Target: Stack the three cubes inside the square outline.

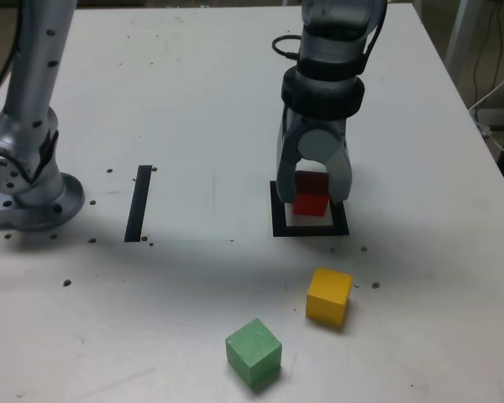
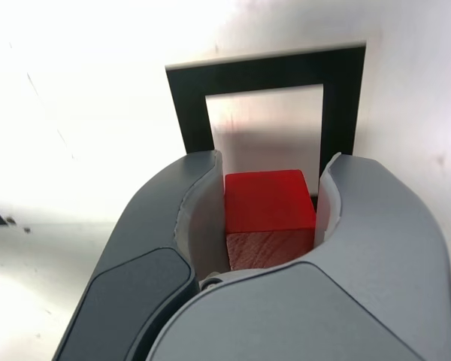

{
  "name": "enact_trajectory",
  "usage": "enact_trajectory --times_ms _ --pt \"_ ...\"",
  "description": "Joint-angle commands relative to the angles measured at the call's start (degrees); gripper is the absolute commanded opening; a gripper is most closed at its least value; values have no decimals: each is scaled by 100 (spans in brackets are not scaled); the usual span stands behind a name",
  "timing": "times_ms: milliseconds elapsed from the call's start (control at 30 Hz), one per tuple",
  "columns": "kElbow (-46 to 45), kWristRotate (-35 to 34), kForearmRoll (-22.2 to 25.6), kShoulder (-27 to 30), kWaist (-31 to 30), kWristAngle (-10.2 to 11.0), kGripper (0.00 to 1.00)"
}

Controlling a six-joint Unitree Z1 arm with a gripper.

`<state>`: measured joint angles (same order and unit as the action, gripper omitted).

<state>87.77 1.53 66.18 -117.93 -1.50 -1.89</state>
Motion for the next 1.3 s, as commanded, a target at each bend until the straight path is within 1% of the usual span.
enact_trajectory --times_ms 0,267,567,633,700,767,867,933,1000,1100,1267 --pt "-31 50 -43 -22 59 -4 30" --pt "-222 84 -264 -69 150 -67 32" --pt "-279 107 -343 -112 154 -86 32" --pt "-285 118 -372 -119 157 -91 34" --pt "-295 138 -411 -124 159 -111 43" --pt "-315 170 -477 -124 159 -129 58" --pt "-365 214 -557 -121 164 -148 84" --pt "-403 229 -589 -122 179 -152 95" --pt "-429 228 -594 -127 205 -154 99" --pt "-450 225 -587 -128 247 -126 100" --pt "-498 227 -549 -96 281 -21 100"
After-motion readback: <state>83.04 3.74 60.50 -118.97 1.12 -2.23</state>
